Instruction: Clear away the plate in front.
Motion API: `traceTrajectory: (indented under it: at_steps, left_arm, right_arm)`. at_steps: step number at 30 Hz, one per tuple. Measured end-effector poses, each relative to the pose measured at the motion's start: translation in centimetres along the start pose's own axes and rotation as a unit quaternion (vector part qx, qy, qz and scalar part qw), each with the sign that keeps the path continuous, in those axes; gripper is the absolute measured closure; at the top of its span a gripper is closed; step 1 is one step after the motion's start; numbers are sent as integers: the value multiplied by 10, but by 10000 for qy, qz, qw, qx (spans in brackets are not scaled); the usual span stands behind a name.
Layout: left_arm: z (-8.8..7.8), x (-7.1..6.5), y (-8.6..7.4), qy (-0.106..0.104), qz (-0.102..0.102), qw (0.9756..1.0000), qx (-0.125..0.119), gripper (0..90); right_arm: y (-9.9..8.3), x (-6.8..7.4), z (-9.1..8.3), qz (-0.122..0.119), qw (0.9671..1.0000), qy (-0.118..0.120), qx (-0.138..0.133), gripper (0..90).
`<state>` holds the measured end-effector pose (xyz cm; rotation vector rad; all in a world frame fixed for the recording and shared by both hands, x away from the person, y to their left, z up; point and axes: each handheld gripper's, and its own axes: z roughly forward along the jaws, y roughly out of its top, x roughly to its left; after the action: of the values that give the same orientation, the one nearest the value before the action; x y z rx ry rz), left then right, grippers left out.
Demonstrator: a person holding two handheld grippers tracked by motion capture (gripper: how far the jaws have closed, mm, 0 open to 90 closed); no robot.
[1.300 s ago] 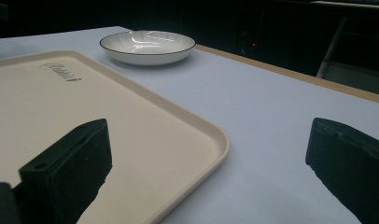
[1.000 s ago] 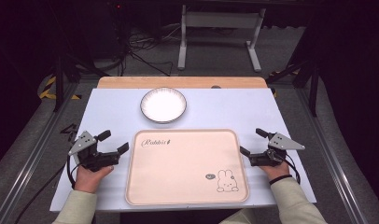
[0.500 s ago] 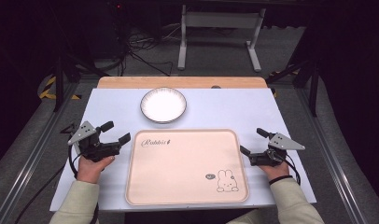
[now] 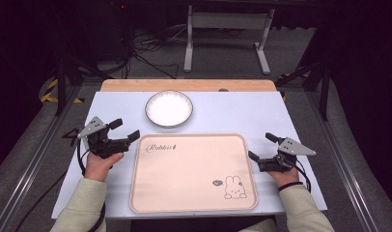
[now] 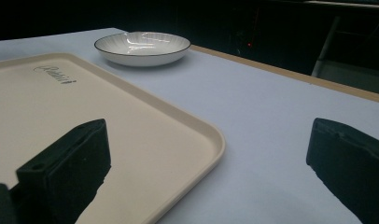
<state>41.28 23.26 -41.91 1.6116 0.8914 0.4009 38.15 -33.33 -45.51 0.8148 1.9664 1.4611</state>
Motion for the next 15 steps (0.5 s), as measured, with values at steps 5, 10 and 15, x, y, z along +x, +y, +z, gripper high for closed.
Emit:
traceTrajectory:
  at_steps: [5, 10, 15]
  left_arm:
    - [10, 11, 6, 14, -149, 9998, 129, 18]
    - [17, 15, 7, -83, -282, 9996, 47, 5]
    - [24, 15, 10, -79, -164, 9998, 91, 5]
  right_arm:
    - [0, -1, 0, 27, 10000, 3, 6, 0]
    - [0, -1, 0, 39, 10000, 15, 19, 0]
    - [0, -1, 0, 64, 10000, -9, 0, 0]
